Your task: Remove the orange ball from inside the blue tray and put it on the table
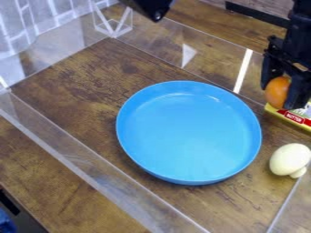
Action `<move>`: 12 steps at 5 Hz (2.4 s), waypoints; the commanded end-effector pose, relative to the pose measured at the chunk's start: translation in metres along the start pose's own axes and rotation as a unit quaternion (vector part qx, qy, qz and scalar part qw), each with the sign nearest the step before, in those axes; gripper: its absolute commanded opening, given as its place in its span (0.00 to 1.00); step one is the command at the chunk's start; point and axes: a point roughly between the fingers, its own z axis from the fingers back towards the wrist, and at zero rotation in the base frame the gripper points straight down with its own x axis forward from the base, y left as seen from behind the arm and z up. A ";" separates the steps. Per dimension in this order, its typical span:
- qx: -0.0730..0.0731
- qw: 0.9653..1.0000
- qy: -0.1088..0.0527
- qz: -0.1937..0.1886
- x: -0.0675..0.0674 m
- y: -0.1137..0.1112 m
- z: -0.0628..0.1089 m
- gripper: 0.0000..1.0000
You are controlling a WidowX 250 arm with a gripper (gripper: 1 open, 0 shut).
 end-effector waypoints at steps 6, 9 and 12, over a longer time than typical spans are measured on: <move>0.016 0.999 -0.025 -0.029 0.011 -0.012 0.035 0.00; -0.003 0.999 -0.015 -0.033 0.008 -0.020 0.011 1.00; -0.019 0.999 -0.004 -0.037 -0.002 -0.029 -0.009 1.00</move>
